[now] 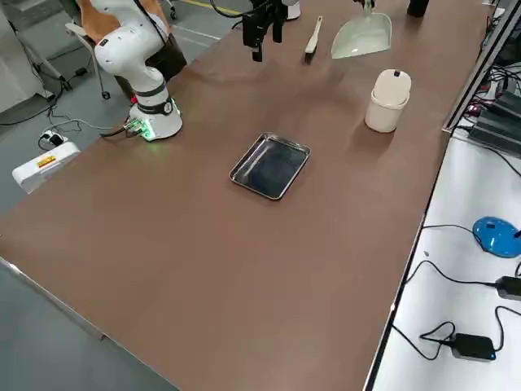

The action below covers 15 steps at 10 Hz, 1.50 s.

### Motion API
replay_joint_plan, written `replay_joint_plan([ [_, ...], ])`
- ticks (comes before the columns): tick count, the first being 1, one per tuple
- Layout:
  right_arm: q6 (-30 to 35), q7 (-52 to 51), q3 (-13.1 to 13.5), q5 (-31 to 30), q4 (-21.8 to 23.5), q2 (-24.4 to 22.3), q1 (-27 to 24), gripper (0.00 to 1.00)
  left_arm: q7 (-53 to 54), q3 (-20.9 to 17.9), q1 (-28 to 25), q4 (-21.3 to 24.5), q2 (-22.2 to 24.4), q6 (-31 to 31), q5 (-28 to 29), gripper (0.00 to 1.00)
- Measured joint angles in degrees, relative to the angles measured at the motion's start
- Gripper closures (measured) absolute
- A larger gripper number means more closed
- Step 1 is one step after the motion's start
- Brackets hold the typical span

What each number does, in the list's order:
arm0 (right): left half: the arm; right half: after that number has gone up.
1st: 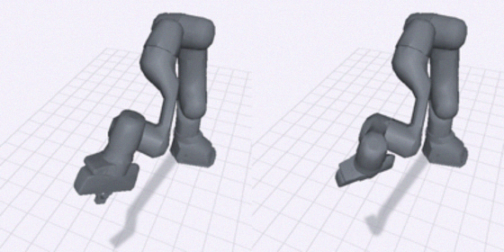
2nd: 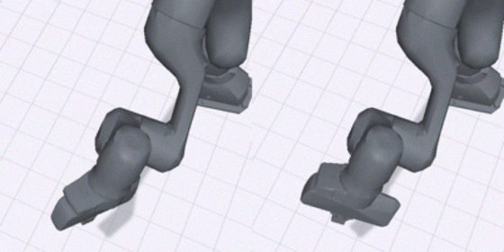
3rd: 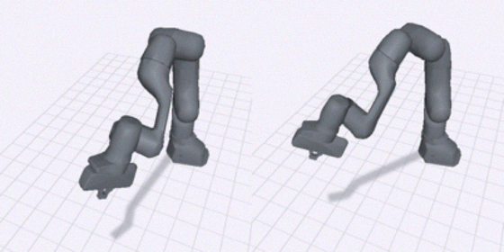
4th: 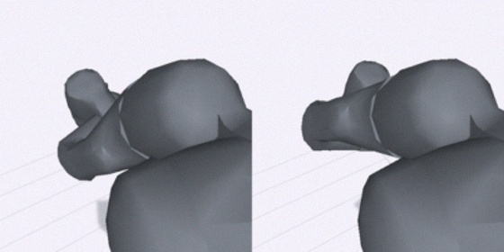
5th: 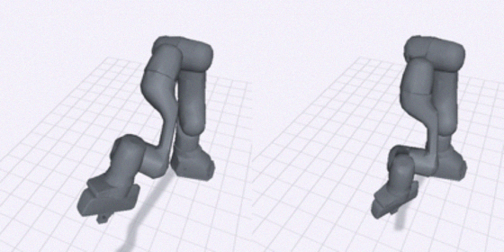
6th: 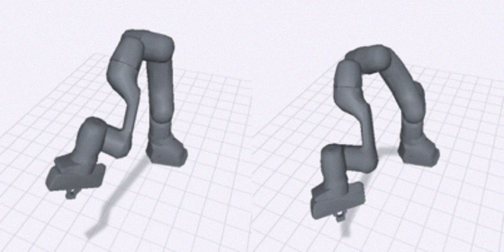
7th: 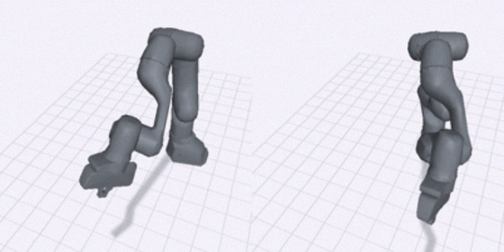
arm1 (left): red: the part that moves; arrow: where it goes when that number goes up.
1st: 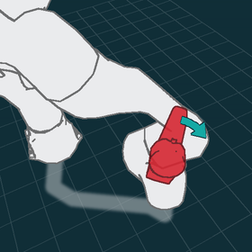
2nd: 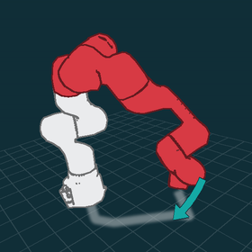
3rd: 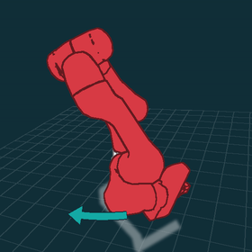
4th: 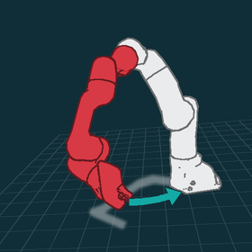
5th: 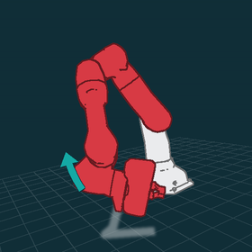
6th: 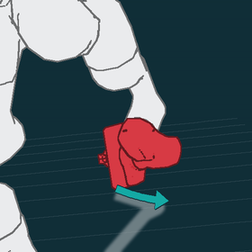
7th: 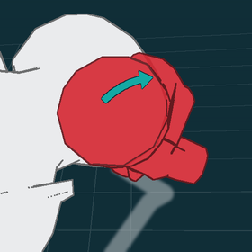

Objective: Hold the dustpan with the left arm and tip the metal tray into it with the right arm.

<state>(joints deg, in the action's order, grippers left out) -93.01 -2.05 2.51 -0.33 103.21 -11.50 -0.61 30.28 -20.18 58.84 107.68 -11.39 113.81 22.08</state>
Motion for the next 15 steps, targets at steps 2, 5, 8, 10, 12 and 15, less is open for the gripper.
replay_joint_plan([
  [2,0.29,0.82,-0.04,0.0,-0.22,0.03,0.01,0.0,6.2,0.04,-4.2,3.33,0.08,2.26,-4.18,0.67],
  [5,1.62,1.21,-0.06,0.0,-2.77,0.64,0.0,0.0,9.67,5.16,-12.27,13.28,0.38,10.83,-4.68,0.67],
  [8,1.71,1.45,0.02,0.0,-3.66,1.61,-0.05,0.0,12.7,20.56,-29.1,20.16,1.45,17.57,-4.69,0.67],
  [10,1.72,1.47,0.04,0.0,-3.65,1.72,-0.06,0.0,14.81,25.23,-34.91,21.93,1.49,18.93,-4.69,0.67],
  [12,1.87,1.47,0.04,0.0,-3.64,1.83,-0.06,0.0,18.18,25.29,-38.0,22.64,1.47,19.0,-4.69,0.67],
  [15,1.92,1.47,-0.04,0.0,-3.62,1.86,-0.01,0.0,18.61,25.27,-38.76,24.45,1.27,19.01,-4.69,0.67],
])
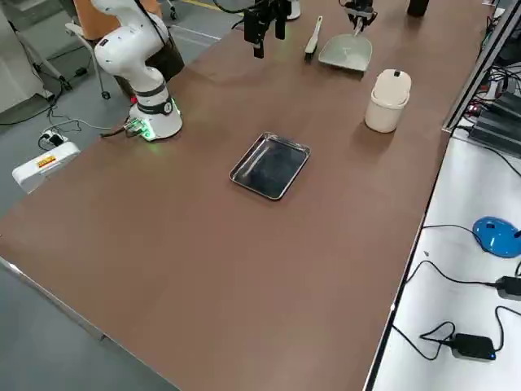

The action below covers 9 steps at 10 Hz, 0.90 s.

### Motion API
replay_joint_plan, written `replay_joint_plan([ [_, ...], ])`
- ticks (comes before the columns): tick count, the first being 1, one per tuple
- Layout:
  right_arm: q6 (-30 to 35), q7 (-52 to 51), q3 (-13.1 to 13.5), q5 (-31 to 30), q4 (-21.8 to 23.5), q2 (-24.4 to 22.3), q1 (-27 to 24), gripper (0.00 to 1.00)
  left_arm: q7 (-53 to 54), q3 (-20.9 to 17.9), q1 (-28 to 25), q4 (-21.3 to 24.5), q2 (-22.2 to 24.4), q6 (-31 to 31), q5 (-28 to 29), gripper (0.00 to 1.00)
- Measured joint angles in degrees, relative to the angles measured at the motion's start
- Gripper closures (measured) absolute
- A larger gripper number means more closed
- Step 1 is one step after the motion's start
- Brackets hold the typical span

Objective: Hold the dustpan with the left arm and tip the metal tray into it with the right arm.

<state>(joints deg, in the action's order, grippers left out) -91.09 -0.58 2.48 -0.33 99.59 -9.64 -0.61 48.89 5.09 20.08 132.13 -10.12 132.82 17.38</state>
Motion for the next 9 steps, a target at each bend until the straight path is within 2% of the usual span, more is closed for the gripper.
replay_joint_plan([
  [5,0.13,0.01,0.01,0.0,0.51,0.26,-0.01,0.0,-5.85,0.89,-0.12,0.79,-1.4,0.08,0.0,0.66],
  [6,0.13,0.02,0.01,0.0,0.51,0.26,0.0,0.0,-7.04,1.8,-0.06,0.79,-1.9,0.25,0.0,0.55],
  [9,0.12,0.02,0.0,0.0,0.51,0.26,0.0,0.0,-8.24,2.4,-0.06,0.46,-1.62,0.33,0.0,0.12],
])
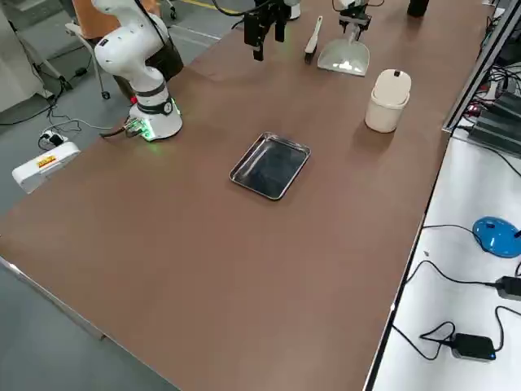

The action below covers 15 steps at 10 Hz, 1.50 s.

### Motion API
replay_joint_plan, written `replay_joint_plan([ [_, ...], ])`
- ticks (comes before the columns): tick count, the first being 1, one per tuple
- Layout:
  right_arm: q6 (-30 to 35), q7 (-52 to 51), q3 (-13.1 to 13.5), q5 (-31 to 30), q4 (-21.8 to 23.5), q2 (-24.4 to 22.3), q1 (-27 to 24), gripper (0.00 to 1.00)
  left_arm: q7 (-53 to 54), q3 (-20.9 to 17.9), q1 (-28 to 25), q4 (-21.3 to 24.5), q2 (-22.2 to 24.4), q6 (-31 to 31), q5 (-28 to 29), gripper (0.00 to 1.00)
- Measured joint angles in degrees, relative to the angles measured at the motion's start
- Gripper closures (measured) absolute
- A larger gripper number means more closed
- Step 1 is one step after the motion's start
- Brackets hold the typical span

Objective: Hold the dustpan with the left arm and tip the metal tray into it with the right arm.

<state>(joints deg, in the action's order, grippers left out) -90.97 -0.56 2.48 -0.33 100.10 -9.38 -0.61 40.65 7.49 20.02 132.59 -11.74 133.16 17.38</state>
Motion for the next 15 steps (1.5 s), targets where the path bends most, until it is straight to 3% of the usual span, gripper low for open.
replay_joint_plan([
  [1,0.0,0.0,0.0,0.0,0.0,0.0,0.0,0.0,-1.26,-0.01,-0.08,-0.42,1.3,-0.42,-0.01,0.02],
  [6,-0.01,0.0,-0.07,0.0,0.01,0.0,0.06,0.0,-24.15,-0.35,-2.58,-2.06,12.31,-8.24,-1.37,0.01],
  [7,-0.03,0.0,-0.15,0.0,0.0,0.0,0.1,0.0,-32.18,-0.75,-3.95,-4.63,12.88,-11.78,-2.99,0.01],
  [9,-0.07,0.0,-0.31,0.0,0.0,0.0,0.25,0.0,-43.64,-1.21,-5.84,-14.48,13.1,-22.94,-7.92,0.01],
  [12,-0.08,0.0,-0.39,0.0,-0.02,0.0,0.31,0.0,-46.98,-1.46,-9.96,-29.16,13.42,-35.96,-13.86,0.01],
  [15,-0.01,0.0,-0.4,0.0,-0.03,0.0,0.33,0.0,-46.98,-0.08,-15.75,-36.8,14.88,-40.25,-18.68,0.01],
])
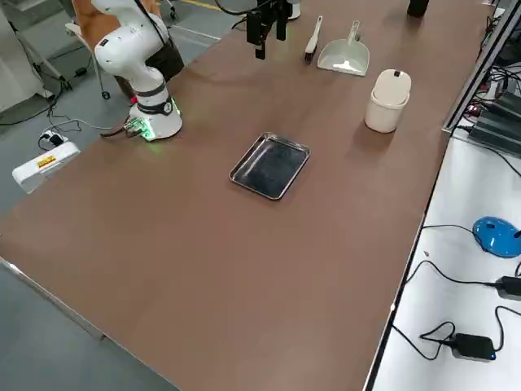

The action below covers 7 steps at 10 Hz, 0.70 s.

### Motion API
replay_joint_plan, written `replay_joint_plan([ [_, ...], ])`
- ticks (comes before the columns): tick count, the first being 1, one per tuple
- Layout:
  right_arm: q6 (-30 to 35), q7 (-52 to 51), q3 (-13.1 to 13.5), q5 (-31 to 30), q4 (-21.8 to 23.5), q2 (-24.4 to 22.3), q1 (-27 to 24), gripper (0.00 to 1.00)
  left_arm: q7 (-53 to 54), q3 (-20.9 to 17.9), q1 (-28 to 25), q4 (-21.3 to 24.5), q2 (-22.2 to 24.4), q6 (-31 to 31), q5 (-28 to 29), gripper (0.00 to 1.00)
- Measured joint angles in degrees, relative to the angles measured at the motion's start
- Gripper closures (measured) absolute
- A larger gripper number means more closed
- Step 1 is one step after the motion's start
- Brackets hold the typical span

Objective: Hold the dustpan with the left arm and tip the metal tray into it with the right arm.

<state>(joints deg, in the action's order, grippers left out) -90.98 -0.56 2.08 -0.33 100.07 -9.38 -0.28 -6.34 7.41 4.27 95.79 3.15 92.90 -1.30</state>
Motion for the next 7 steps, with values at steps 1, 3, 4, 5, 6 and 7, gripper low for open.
replay_joint_plan([
  [1,0.02,0.0,-0.01,0.0,0.0,0.0,0.02,0.0,-0.11,0.12,-1.04,-3.65,-0.18,-2.32,-0.79,0.01],
  [3,0.02,0.0,-0.01,0.0,0.0,0.0,0.06,0.0,-0.2,0.26,-2.61,-10.1,-1.07,-5.65,-0.85,0.01],
  [4,0.02,0.0,-0.01,0.0,0.0,0.0,0.06,0.0,-0.2,0.28,-3.54,-11.27,-1.46,-6.09,-0.85,0.02],
  [5,0.02,0.0,0.0,0.0,0.01,0.0,0.06,0.0,-0.2,0.31,-4.22,-11.52,-1.97,-6.17,-0.85,0.02],
  [6,0.02,0.0,0.04,0.0,0.01,0.0,0.05,0.0,-0.24,0.4,-4.32,-11.41,-2.66,-6.25,-0.85,0.02],
  [7,0.02,0.0,0.08,0.0,0.01,0.0,0.05,0.0,-0.38,0.86,-4.3,-11.12,-3.37,-6.26,-0.74,0.02],
])
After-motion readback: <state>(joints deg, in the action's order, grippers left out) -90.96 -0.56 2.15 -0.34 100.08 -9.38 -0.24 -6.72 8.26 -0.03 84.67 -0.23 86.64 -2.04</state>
